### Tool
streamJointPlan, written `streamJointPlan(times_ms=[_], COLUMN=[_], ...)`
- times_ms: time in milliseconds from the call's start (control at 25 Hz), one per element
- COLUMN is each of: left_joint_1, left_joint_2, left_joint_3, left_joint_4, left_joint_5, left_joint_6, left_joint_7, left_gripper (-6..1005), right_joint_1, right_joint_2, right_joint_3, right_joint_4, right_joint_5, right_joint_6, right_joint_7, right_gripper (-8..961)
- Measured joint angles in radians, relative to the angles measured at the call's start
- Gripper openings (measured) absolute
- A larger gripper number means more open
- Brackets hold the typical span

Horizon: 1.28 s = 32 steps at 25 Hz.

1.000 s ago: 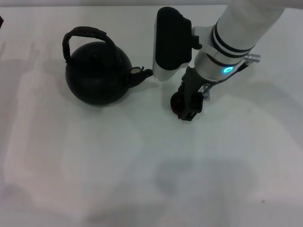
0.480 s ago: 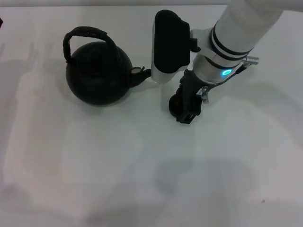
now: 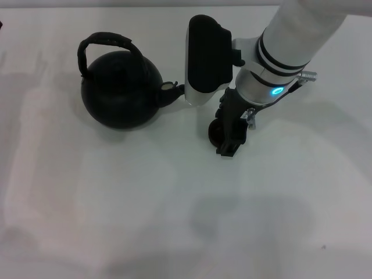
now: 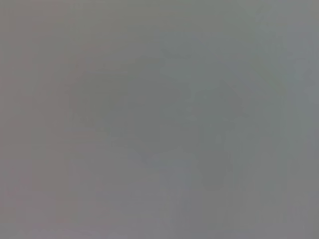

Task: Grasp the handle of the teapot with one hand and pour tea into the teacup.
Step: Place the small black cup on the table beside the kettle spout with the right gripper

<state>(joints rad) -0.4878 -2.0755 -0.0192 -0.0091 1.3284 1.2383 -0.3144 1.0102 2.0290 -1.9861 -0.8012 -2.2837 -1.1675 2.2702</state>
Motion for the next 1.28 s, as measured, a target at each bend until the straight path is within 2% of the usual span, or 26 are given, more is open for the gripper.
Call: streamJointPlan(times_ms=[400,720,1040,1280], left_joint_1=[0.0,0.003,0.007,0.012], left_joint_2=[0.0,0.0,0.0,0.0], left_joint_3=[-0.002,-0.002,-0.004,-0.003], left_joint_4=[0.0,0.003,0.003,0.004], left_joint_5=[0.0,0.0,-0.002,-0.001], left_joint_6=[0.001,0.001,0.002,0.016], left_joint_7=[0.0,0.0,0.001,0.002], left_gripper=[829,829,830,829], right_joint_1=[-0.014,-0.06,-0.121,-0.179], right_joint_2=[-0.001,-0.003,-0.006,-0.01], right_joint_3=[0.024,0.12,0.305,0.524], right_joint_4=[-0.025,-0.064,-0.073,-0.055], right_joint_5=[0.0,0.026,0.055,0.063], right_joint_6=[0.003,-0.014,-0.054,-0.064], right_joint_7=[-0.008,-0.05,-0.134,-0.223], right_gripper=[856,855,853,851])
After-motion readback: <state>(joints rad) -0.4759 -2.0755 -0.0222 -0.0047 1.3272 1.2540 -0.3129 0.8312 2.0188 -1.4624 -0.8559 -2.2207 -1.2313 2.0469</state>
